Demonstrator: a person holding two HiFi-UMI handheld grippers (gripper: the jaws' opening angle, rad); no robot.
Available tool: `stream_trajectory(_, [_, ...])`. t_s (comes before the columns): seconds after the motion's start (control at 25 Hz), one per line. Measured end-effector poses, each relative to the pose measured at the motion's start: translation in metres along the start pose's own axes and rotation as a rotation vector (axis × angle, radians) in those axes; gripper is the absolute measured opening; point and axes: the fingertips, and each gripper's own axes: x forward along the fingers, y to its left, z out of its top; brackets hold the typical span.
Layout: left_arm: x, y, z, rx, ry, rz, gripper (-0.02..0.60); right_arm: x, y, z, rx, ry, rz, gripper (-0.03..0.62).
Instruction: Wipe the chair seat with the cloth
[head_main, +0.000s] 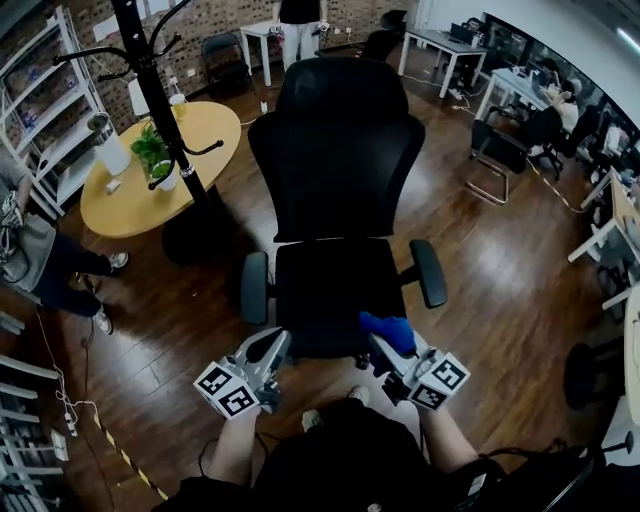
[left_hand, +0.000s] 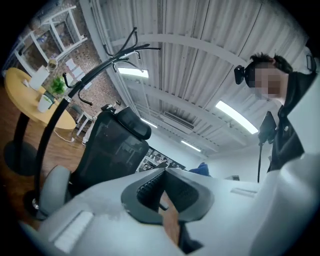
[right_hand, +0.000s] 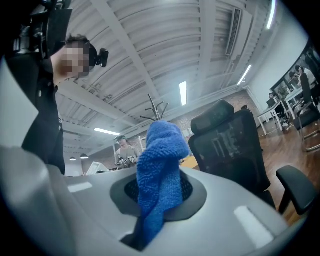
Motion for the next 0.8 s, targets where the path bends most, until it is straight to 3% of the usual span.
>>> stream_trajectory(0.2, [-0.016,-0.013,0.003,0.026,-0.027,0.037,0.000,-0.010,0.013,0.005,-0.004,-0.023,0.033,0.038])
stream_trajectory(0.36, [0.000,-0.032,0.009,0.041,-0.057,0.005,0.000,-0.010,0.017,0.019,-0.023,-0.060,0.069,0.038])
stream_trajectory(0.56, [0.026,-0.057,0.003,0.055,-0.037,-0.045,0.000,-0.030,0.009,0.023,-0.024,-0.076,0.053,0.037])
stream_trajectory(0.8, [0.038,-0.065,-0.010,0.050,-0.008,-0.049,0.000,-0.043,0.005,0.021,-0.014,-0.069,0.051,0.037])
